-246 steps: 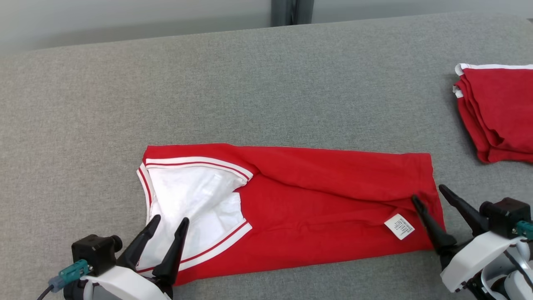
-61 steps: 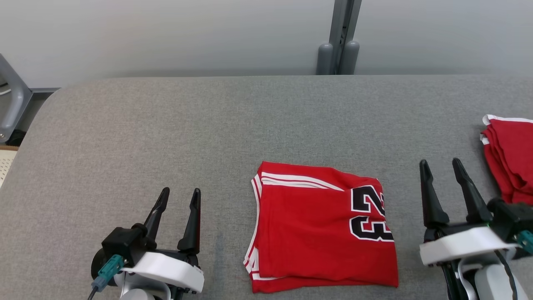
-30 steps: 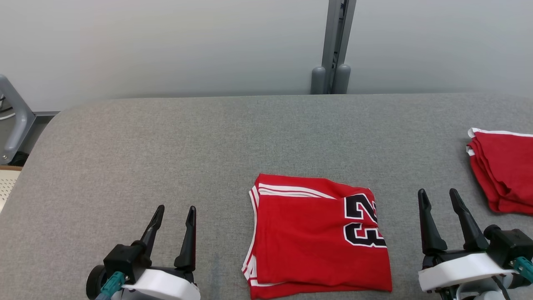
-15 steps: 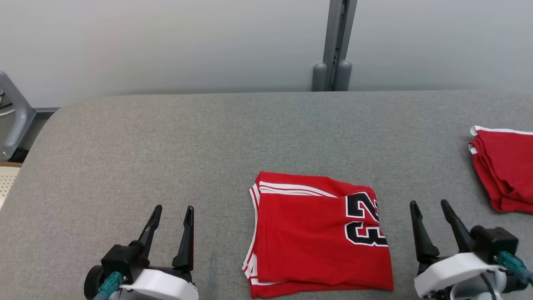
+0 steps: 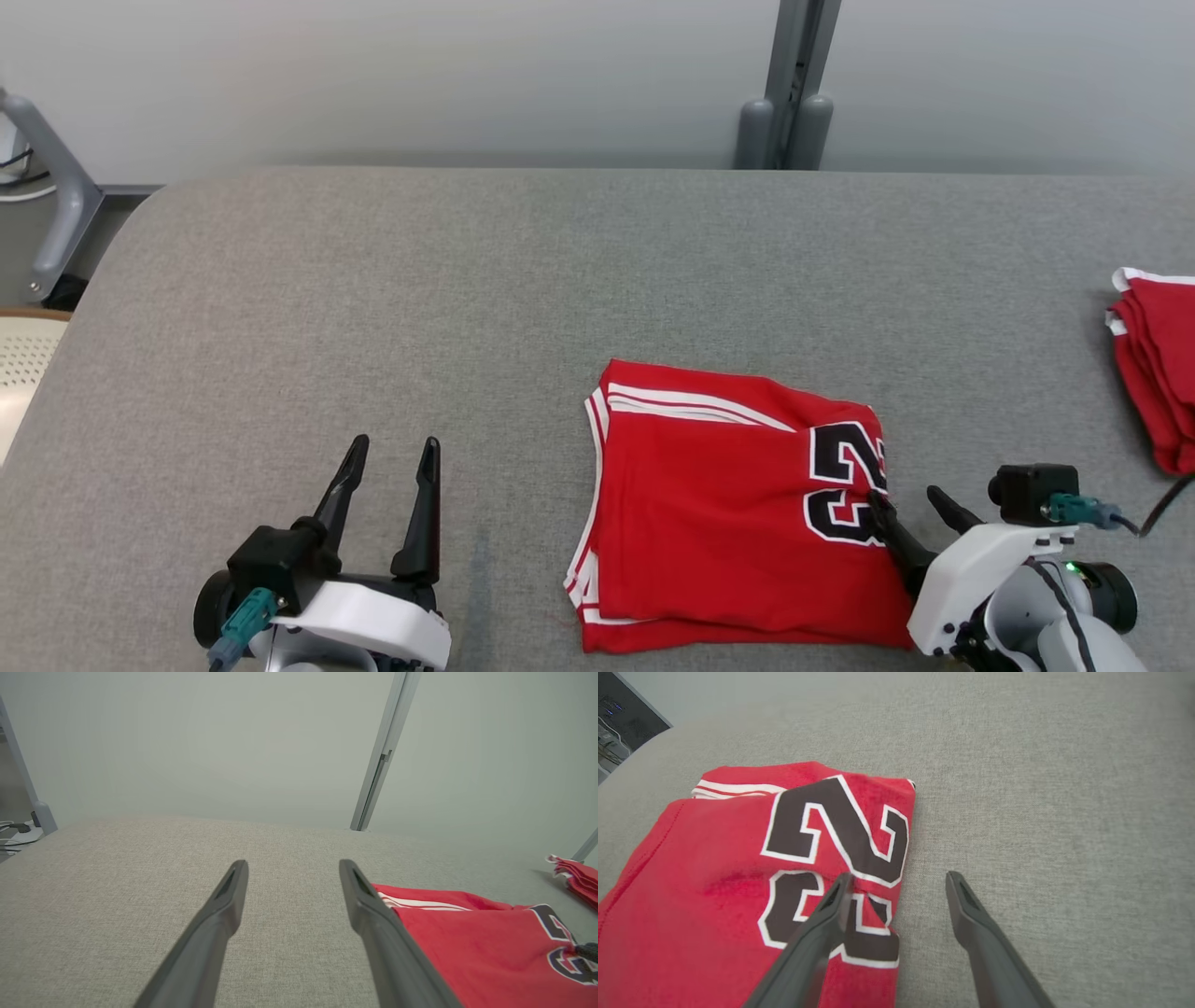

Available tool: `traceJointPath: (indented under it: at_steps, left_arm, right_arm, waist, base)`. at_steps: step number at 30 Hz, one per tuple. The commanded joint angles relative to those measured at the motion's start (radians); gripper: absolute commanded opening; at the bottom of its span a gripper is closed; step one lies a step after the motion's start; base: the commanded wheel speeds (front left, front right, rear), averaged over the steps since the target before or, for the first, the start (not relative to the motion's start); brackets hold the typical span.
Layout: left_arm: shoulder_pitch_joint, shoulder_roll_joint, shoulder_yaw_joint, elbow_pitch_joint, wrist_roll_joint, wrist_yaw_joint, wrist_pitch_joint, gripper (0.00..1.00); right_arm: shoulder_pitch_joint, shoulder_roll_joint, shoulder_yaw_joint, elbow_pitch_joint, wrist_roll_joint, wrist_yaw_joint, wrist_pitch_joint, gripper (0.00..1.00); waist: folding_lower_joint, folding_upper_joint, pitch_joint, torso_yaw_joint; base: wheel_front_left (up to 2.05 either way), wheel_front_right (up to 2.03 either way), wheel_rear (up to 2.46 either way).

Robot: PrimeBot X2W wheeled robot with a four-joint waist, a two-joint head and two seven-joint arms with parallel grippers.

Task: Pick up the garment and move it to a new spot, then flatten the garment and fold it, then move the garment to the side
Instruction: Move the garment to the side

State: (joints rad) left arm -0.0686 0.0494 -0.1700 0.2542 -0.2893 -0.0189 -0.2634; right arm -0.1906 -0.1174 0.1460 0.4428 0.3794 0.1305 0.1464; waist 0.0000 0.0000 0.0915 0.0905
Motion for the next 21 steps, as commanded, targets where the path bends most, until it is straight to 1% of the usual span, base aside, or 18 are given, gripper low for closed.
traceJointPath:
  at_steps: [1,8,9,10,11,12,14,15,21]
  left_arm:
    - [-0.011,0.003,0.001,-0.002,-0.001,0.003,-0.001,1.00]
    - [-0.027,0.003,0.003,-0.007,-0.007,0.009,-0.001,1.00]
    - [-0.027,0.003,0.003,-0.007,-0.007,0.009,-0.001,1.00]
    - [-0.027,0.003,0.004,-0.008,-0.008,0.010,-0.001,1.00]
    - [-0.029,0.003,0.004,-0.009,-0.008,0.010,-0.001,1.00]
    - [-0.031,0.003,0.004,-0.010,-0.008,0.011,-0.001,1.00]
    - [-0.033,0.003,0.005,-0.011,-0.009,0.013,-0.001,1.00]
    - [-0.033,0.003,0.006,-0.012,-0.009,0.014,-0.001,1.00]
    - [-0.029,0.003,0.010,-0.019,-0.002,0.015,-0.001,1.00]
  right_arm:
    - [-0.014,-0.015,0.005,0.012,0.013,0.001,0.010,1.00]
    - [-0.072,-0.040,0.055,0.087,0.110,0.001,0.073,1.00]
    - [-0.079,-0.043,0.068,0.095,0.123,0.001,0.080,0.84]
    - [-0.084,-0.045,0.078,0.102,0.138,0.001,0.086,0.73]
    - [-0.090,-0.048,0.087,0.108,0.150,0.001,0.090,0.44]
    - [-0.096,-0.053,0.096,0.113,0.160,0.001,0.093,0.39]
    - [-0.108,-0.064,0.113,0.118,0.171,0.001,0.087,0.21]
    - [-0.115,-0.067,0.120,0.121,0.177,0.001,0.080,0.00]
    - [-0.159,-0.096,0.142,0.119,0.200,0.000,0.039,0.00]
  waist:
    - [0.0000,0.0000,0.009,0.009]
    - [0.0000,0.0000,0.036,0.031]
    - [0.0000,0.0000,0.039,0.033]
    - [0.0000,0.0000,0.041,0.034]
    - [0.0000,0.0000,0.043,0.035]
    - [0.0000,0.0000,0.045,0.035]
    - [0.0000,0.0000,0.048,0.034]
    - [0.0000,0.0000,0.049,0.033]
    - [0.0000,0.0000,0.050,0.001]
  base:
    - [0.00,0.00,0.00]
    - [0.00,0.00,0.00]
    - [0.00,0.00,0.00]
    - [0.00,0.00,0.00]
    - [0.00,0.00,0.00]
    - [0.00,0.00,0.00]
    - [0.00,0.00,0.00]
    - [0.00,0.00,0.00]
    - [0.00,0.00,0.00]
